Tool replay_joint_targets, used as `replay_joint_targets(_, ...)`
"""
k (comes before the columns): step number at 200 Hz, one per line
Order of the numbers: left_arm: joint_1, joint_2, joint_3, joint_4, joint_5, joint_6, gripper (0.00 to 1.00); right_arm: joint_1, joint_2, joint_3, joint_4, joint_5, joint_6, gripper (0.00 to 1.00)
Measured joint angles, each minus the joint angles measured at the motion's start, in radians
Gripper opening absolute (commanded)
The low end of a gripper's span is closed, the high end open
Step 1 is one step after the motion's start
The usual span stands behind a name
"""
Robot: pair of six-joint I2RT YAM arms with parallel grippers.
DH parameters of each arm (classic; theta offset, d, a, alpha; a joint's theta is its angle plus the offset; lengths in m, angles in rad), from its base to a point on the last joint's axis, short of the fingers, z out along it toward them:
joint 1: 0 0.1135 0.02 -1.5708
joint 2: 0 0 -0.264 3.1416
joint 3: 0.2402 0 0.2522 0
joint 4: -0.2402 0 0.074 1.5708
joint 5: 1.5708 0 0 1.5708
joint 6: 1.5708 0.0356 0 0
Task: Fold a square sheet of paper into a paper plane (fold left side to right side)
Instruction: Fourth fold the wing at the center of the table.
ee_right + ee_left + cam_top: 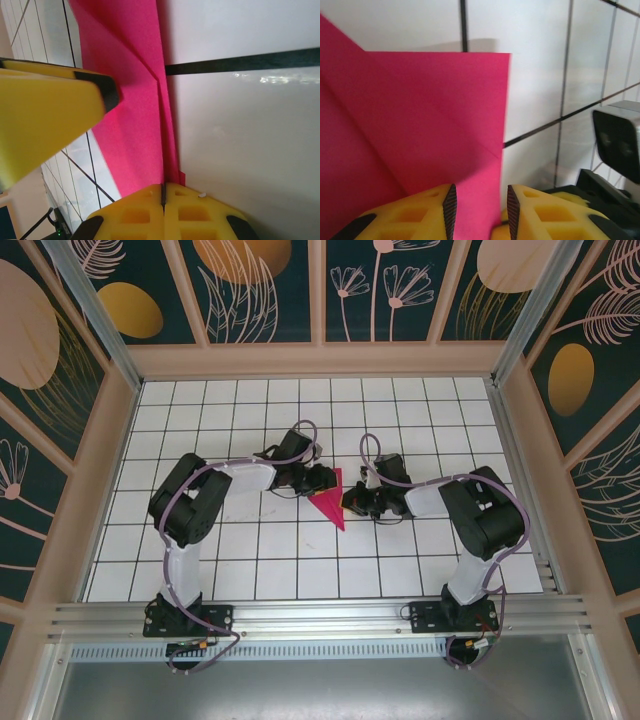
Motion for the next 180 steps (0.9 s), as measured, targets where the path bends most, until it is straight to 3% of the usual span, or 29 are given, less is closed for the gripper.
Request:
replay_joint_targets(39,0.0,0.007,0.0,0.002,-0.005,0.004,0.35,0.001,0.0,0.005,-0.009,0.0,-0.008,0.02)
replay_joint_targets(101,0.0,0.006,-0.016,0.027,-0.005,0.003,0.34,-0.012,-0.104,0.007,-0.106,0.098,-0.083,0.41)
replay_joint_targets(144,0.001,0.005,-0.021,0.034,-0.003,0.003,0.34,-0.021,-0.244,0.014,-0.176,0.119,-0.132,0.38)
replay_joint_targets(180,0.001,0.005,-0.021,0.035,-0.003,0.003,0.34,0.058,-0.237,0.015,-0.171,0.075,-0.132,0.35)
